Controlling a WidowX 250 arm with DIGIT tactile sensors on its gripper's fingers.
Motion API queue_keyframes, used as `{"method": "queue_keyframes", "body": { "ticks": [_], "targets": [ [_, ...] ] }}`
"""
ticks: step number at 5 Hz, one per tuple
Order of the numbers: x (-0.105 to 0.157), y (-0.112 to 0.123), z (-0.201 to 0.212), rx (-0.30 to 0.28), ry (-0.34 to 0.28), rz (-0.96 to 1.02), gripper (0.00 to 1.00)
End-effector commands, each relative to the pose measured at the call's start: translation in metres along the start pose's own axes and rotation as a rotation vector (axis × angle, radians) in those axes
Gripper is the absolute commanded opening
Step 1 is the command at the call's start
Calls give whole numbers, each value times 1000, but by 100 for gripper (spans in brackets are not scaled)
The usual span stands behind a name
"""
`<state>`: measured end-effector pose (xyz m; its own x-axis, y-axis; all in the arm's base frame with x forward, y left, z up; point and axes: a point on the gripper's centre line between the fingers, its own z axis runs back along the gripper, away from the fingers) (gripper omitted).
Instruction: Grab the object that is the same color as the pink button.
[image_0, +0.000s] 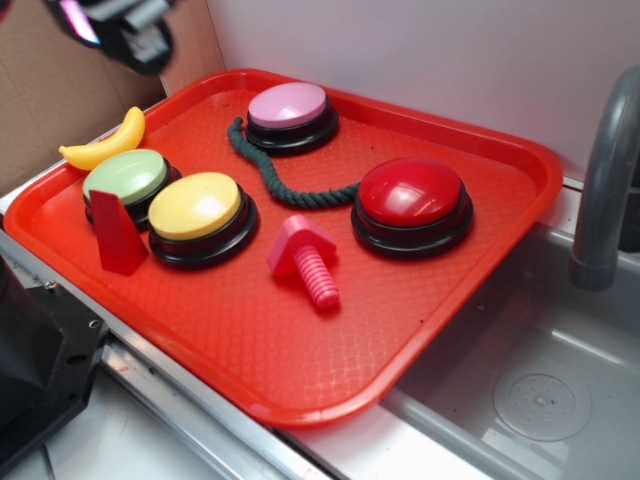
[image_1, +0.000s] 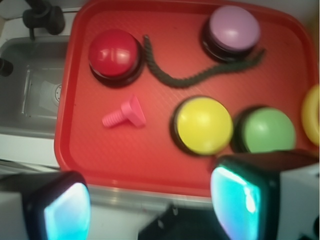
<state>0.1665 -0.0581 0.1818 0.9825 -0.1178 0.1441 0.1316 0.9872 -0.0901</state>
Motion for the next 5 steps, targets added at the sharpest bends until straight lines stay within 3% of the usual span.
{"method": "queue_keyframes", "body": {
  "ticks": [1, 3, 5],
  "targets": [
    [33, -13, -46, -23, -37, -81, 100],
    [44, -23, -102, -34, 29, -41, 100],
    [43, -23, -143, 13, 95, -12, 100]
  ]
}}
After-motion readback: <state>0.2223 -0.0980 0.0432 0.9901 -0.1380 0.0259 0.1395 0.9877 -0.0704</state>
